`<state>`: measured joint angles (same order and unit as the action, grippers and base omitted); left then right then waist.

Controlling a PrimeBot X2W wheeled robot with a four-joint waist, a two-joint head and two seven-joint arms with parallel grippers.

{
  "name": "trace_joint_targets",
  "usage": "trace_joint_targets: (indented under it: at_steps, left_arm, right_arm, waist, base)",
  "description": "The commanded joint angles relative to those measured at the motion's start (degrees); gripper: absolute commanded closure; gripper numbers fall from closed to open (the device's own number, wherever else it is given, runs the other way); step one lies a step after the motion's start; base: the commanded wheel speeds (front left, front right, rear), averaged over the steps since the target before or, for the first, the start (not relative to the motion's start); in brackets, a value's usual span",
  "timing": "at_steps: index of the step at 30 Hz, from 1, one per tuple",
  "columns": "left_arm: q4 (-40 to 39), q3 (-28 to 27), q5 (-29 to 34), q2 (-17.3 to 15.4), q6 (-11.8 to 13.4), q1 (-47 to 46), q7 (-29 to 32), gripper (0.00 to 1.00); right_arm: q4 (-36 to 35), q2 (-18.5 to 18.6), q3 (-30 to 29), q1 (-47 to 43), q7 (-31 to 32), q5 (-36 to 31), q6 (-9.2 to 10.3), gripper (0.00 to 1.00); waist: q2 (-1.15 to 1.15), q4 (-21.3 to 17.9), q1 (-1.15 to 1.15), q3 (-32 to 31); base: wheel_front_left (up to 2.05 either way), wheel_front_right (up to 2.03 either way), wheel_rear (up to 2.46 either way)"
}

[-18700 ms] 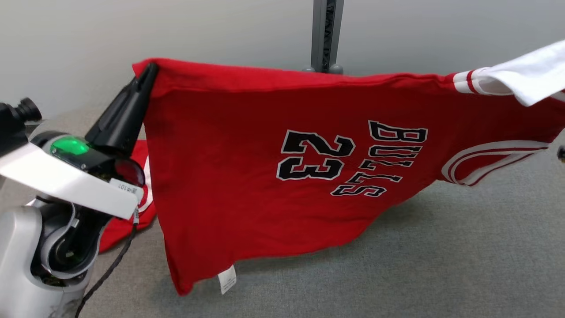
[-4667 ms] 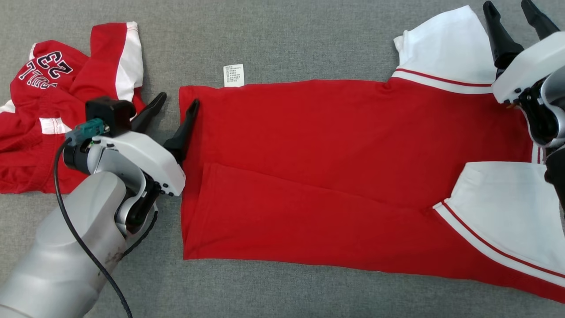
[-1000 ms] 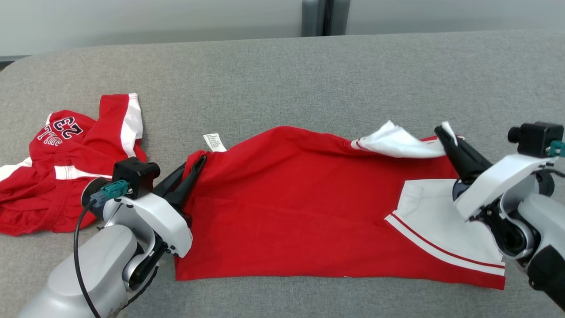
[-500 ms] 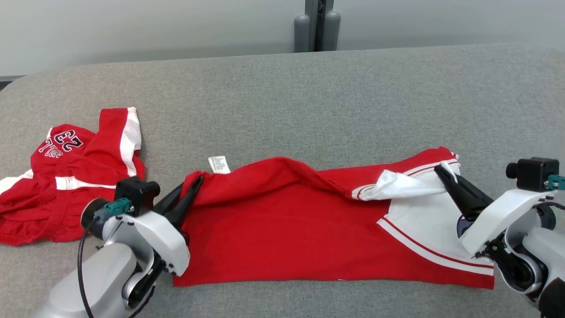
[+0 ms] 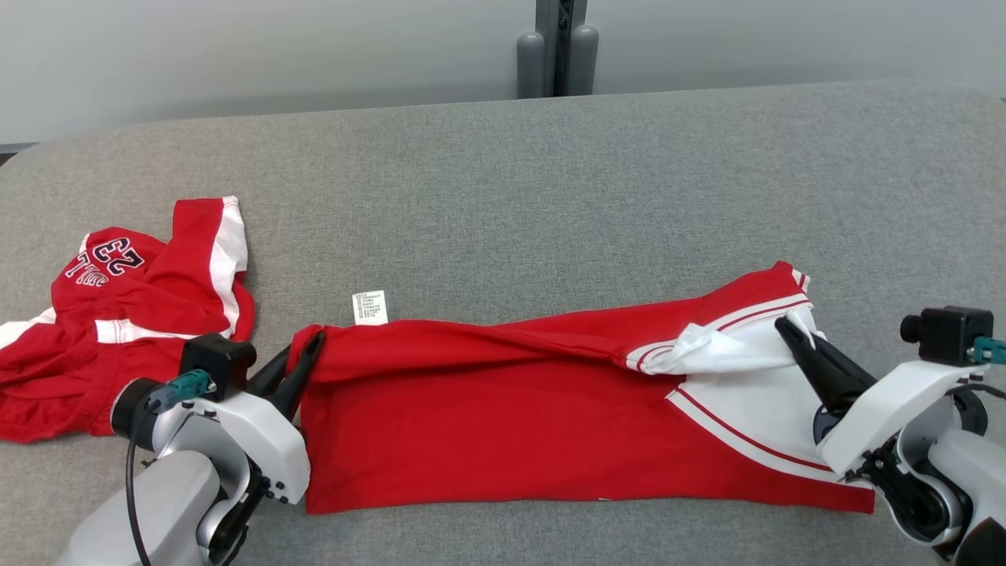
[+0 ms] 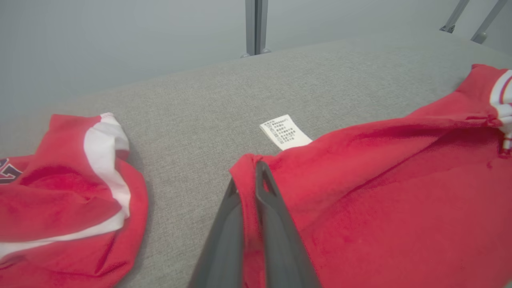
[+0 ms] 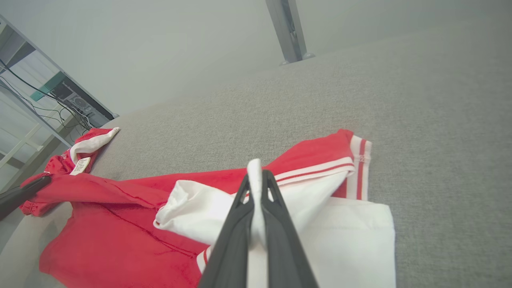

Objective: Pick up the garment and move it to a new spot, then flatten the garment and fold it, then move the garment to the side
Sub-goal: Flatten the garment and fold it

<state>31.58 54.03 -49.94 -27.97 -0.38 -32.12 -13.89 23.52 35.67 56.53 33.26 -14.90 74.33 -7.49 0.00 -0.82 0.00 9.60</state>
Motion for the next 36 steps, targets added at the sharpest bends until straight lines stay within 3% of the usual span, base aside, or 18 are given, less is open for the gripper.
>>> trace_joint_targets:
  at_steps: [1, 21, 22, 23, 25, 27, 28, 31, 34, 36]
  left_arm:
    - [0.1, 0.1, 0.3, 0.0, 0.0, 0.7, -0.3, 1.00]
    - [3.9, 2.2, 0.4, 2.3, -1.1, 2.1, -0.5, 1.00]
    - [4.0, 2.2, 0.4, 2.3, -1.1, 2.1, -0.5, 0.94]
    - [4.1, 2.2, 0.4, 2.3, -1.1, 2.3, -0.6, 0.80]
    - [4.2, 2.1, 0.4, 2.1, -1.2, 2.6, -0.7, 0.66]
    - [4.0, 1.9, 0.2, 2.1, -1.1, 2.9, -0.7, 0.43]
    - [3.8, 1.8, 0.1, 2.2, -1.0, 3.2, -0.8, 0.36]
    - [3.4, 1.6, -0.1, 2.3, -0.7, 4.1, -0.9, 0.02]
    - [3.2, 1.3, -0.7, 2.3, -0.1, 4.6, -0.9, 0.00]
    - [3.1, 1.2, -1.0, 2.4, -0.1, 5.0, -0.9, 0.00]
  right_arm:
    - [0.5, -0.2, -0.1, -1.2, -0.4, -0.3, -0.02, 1.00]
    - [1.0, -0.7, 1.3, -4.4, -0.4, 2.6, -0.02, 1.00]
    - [1.3, -0.8, 1.4, -4.5, -0.4, 2.6, -0.02, 1.00]
    - [1.4, -0.9, 1.5, -4.6, -0.4, 2.7, -0.02, 1.00]
    - [1.8, -0.9, 1.6, -4.8, -0.4, 2.9, -0.02, 1.00]
    - [2.1, -1.0, 1.7, -5.2, -0.4, 3.1, -0.02, 1.00]
    - [2.2, -1.0, 1.6, -5.4, -0.4, 3.3, -0.02, 1.00]
    - [2.2, -0.9, 0.9, -6.1, -0.4, 3.8, -0.02, 1.00]
    - [2.2, -0.8, 0.1, -7.0, -0.4, 3.9, -0.02, 1.00]
    - [2.2, -0.9, -0.4, -7.6, -0.4, 3.9, -0.02, 0.91]
  waist:
    - [0.00, 0.1, 0.00, -0.2]
    - [0.00, -0.2, 0.00, -0.5]
    - [0.00, -0.1, 0.00, -0.6]
    - [0.00, -0.1, 0.00, -0.6]
    - [0.00, 0.1, 0.00, -0.7]
    - [0.00, 0.3, 0.00, -0.8]
    - [0.00, 0.4, 0.00, -0.9]
    - [0.00, 0.9, 0.00, -1.3]
    - [0.00, 1.4, 0.00, -1.7]
    - [0.00, 1.6, 0.00, -1.9]
  base:
    - [0.00, 0.00, 0.00]
    - [0.00, 0.00, 0.00]
    - [0.00, 0.00, 0.00]
    - [0.00, 0.00, 0.00]
    - [0.00, 0.00, 0.00]
    - [0.00, 0.00, 0.00]
    - [0.00, 0.00, 0.00]
    - [0.00, 0.00, 0.00]
    - [0.00, 0.00, 0.00]
    - [0.00, 0.00, 0.00]
